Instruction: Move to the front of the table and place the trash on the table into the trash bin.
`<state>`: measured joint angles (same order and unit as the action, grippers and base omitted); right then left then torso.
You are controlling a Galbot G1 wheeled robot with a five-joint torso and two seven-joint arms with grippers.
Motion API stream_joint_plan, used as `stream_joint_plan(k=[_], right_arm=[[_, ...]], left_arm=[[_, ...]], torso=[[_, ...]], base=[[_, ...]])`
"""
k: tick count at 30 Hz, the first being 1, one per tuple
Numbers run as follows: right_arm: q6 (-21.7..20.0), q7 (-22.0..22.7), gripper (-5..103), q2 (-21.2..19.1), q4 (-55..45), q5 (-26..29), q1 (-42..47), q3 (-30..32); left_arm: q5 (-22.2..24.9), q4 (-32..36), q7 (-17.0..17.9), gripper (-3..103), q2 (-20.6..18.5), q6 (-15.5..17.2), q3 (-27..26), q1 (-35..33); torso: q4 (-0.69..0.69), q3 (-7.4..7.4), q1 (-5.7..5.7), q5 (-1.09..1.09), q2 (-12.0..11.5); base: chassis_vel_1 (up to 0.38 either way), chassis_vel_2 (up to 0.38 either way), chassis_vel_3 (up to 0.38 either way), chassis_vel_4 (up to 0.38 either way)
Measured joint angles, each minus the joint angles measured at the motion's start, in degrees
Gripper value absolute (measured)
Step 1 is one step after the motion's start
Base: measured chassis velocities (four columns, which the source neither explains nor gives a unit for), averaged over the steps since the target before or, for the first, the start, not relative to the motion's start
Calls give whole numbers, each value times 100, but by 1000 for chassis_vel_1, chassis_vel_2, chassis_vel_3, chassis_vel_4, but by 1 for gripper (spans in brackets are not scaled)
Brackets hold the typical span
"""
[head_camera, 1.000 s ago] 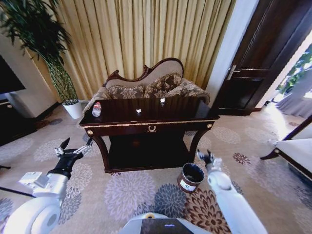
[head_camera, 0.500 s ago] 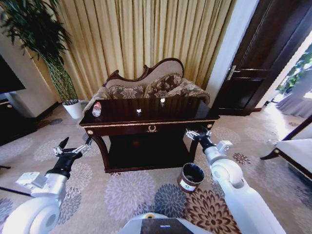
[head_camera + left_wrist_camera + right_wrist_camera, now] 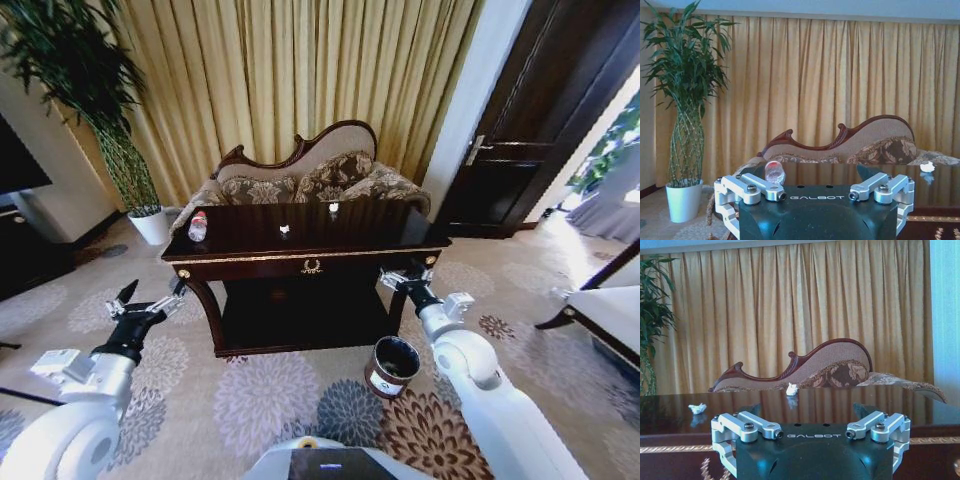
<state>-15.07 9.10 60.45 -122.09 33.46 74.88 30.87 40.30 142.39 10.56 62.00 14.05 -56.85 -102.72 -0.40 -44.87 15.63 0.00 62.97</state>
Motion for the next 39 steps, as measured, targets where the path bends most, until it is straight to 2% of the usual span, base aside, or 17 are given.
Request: stream_joint_plan(k=[18, 39], right_arm=[[-137, 46, 100, -2, -94, 89, 14, -97], [-245, 59, 100, 24, -195, 73, 18, -177]], left_arm=[[-3, -40, -45, 100, 41, -42, 51, -1], [-33, 70, -70, 100, 145, -88, 31, -99]], torso=[[0, -1, 3, 0, -3], [0, -1, 2, 0, -1]], base=[[-186, 186, 189, -182], [-73, 70, 72, -74]])
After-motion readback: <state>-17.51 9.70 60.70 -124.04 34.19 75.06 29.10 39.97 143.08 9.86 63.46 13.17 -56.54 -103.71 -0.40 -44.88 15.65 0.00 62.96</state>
